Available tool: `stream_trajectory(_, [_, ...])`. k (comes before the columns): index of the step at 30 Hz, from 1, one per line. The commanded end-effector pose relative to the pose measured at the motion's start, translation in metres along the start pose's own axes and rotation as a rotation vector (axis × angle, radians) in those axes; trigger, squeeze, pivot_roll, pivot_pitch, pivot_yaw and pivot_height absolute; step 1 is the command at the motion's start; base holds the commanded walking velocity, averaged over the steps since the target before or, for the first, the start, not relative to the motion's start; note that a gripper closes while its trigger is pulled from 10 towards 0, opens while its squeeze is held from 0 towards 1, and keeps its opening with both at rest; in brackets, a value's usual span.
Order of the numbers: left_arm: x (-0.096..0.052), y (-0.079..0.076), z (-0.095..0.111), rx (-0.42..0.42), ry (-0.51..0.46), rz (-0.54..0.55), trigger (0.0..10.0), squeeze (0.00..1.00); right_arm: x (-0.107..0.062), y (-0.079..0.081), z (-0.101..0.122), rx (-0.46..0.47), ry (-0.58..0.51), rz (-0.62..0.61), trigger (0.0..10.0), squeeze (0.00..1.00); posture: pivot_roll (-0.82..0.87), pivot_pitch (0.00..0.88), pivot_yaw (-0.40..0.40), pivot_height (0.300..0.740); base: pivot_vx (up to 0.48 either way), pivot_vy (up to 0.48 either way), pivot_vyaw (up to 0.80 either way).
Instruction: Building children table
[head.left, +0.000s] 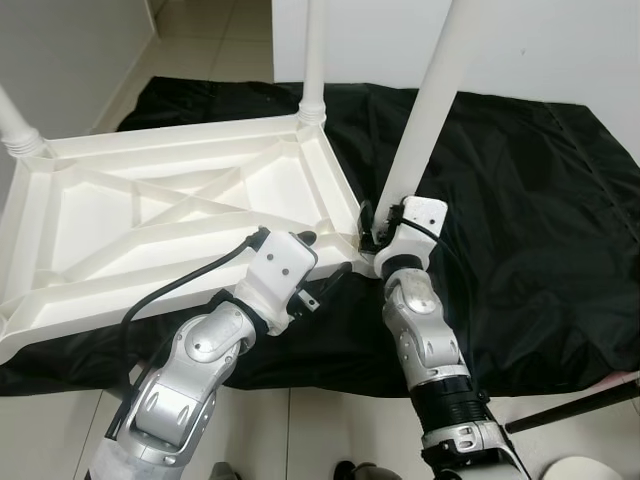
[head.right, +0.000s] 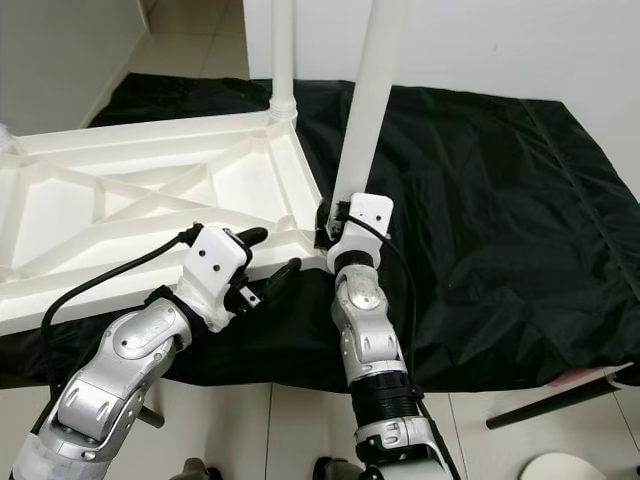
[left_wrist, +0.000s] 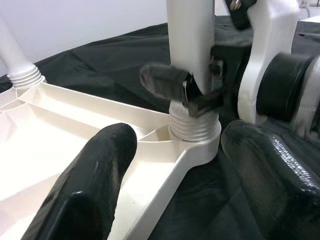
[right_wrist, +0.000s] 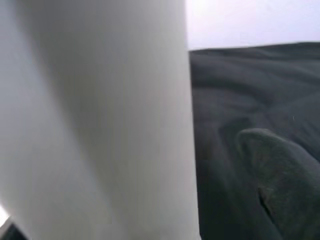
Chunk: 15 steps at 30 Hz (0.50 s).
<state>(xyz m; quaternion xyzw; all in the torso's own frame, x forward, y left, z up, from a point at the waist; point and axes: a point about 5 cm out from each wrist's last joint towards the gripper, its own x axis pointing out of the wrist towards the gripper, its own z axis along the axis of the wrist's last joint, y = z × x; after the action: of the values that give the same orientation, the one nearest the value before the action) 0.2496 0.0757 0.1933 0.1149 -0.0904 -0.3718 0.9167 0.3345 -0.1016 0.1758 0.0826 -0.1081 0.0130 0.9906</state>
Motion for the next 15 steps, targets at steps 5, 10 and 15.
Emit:
stream_trajectory(5, [0.000,0.000,-0.001,0.005,0.009,0.029,10.0,0.00,0.006,-0.011,-0.001,-0.006,0.018,0.172,10.0,0.00,0.00,0.102,-0.031,0.740,0.000,0.000,0.00])
stream_trajectory(10, [0.001,-0.001,-0.001,0.006,0.007,0.024,10.0,0.00,0.008,-0.019,-0.006,-0.027,0.059,0.320,10.0,0.00,0.00,0.096,-0.026,0.740,0.000,0.000,0.00])
stream_trajectory(15, [0.004,-0.003,-0.003,0.010,0.015,0.008,10.0,0.00,0.012,-0.029,-0.008,-0.103,0.073,0.483,10.0,0.00,0.00,0.087,-0.021,0.740,0.000,0.000,0.00])
